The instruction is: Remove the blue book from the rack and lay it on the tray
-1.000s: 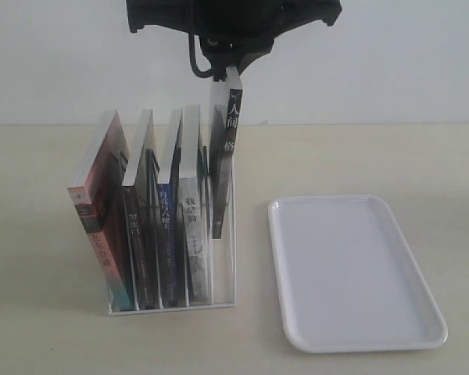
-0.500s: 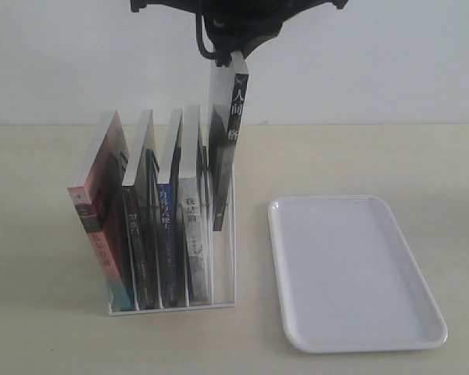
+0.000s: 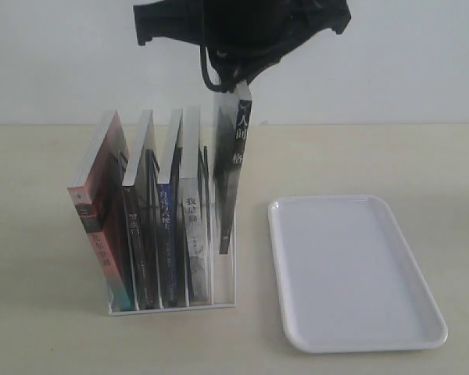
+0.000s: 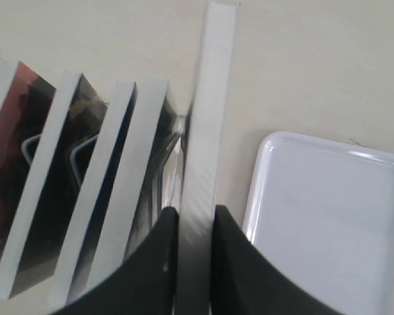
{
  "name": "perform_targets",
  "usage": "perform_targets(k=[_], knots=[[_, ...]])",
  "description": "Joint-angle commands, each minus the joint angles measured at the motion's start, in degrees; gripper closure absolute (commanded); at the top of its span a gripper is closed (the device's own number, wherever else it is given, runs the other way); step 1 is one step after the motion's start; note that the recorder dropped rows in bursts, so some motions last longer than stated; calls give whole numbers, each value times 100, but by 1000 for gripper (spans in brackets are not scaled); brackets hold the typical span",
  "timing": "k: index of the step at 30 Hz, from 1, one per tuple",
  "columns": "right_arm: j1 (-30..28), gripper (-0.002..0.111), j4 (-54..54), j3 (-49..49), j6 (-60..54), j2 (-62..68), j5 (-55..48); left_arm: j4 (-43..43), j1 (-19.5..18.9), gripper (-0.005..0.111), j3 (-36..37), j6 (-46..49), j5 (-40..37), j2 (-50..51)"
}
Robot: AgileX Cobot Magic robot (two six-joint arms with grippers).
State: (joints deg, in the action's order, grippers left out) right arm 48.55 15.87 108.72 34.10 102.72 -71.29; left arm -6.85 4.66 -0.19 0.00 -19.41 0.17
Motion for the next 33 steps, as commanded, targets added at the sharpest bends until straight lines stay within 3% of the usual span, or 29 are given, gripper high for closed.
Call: perform_targets(k=[1, 17, 20, 22, 23, 24, 26, 29, 33], knots=[[-5, 109, 286, -300, 183, -92, 133, 25, -6, 103, 19, -36, 26, -17], [-5, 107, 12, -407, 267, 252, 133, 25, -6, 103, 19, -36, 26, -17], [-5, 96, 11, -407, 325, 275, 225, 25, -6, 103, 19, -36, 26, -17], [-5, 82, 32, -407, 346, 275, 288, 25, -6, 103, 19, -36, 26, -17], [-5, 66, 32, -407, 346, 275, 300, 25, -6, 103, 19, -36, 26, -17], [-5, 59, 48, -407, 346, 275, 300, 25, -6, 103, 19, -36, 26, -17], [-5, 51, 60, -407, 346, 275, 309, 25, -6, 103, 19, -36, 26, -17], [-5, 54, 71, -407, 346, 252, 336, 25, -6, 103, 19, -36, 26, -17], [-5, 66, 94, -407, 315, 85, 336, 25, -6, 103, 19, -36, 26, -17]])
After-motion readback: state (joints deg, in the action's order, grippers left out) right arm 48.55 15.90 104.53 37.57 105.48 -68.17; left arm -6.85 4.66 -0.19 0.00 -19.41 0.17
